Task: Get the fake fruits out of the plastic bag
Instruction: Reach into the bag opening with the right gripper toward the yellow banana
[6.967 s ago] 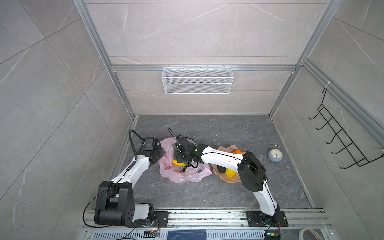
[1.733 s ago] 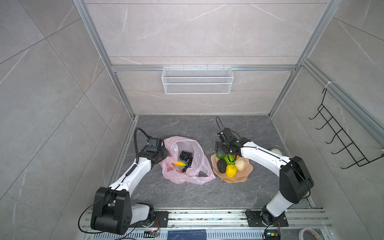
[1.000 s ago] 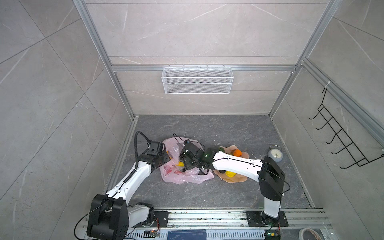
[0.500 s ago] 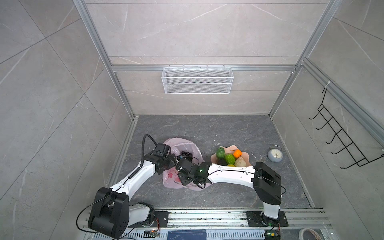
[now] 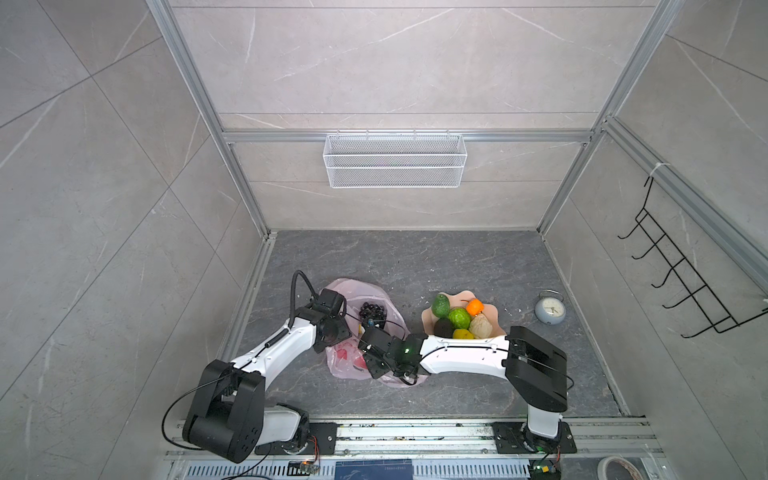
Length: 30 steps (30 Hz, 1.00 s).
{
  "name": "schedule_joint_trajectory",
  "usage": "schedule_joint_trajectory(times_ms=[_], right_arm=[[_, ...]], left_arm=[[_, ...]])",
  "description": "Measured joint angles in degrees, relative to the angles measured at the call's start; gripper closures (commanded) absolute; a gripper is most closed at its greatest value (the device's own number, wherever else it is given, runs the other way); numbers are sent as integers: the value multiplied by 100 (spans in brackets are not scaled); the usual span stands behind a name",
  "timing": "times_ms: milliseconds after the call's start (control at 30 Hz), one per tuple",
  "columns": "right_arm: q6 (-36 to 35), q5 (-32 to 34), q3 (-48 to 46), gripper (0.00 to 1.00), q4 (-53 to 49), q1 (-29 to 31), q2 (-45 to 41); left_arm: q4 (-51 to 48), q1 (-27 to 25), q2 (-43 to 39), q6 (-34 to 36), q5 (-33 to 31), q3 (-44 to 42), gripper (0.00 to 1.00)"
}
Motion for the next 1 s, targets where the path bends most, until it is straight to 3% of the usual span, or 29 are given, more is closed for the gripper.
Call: schedule_joint_trajectory(times_ms=[133,333,700,1000], right_arm=[[122,76,-256,51,2,0,-90],[131,125,-413,51,-2,-4,-216],[-1349,-894,728,52,-72,-597,-337],[-2688,-1491,2546,53,-501,-817,1121]], left_arm=[[-11,0,-258,-90,-304,-114,60],[48,55,-455,-267,-487,-426,72],[413,575,-793,-374,-433,-850,79],[688,737,-872,-334,-138,-1069,79]])
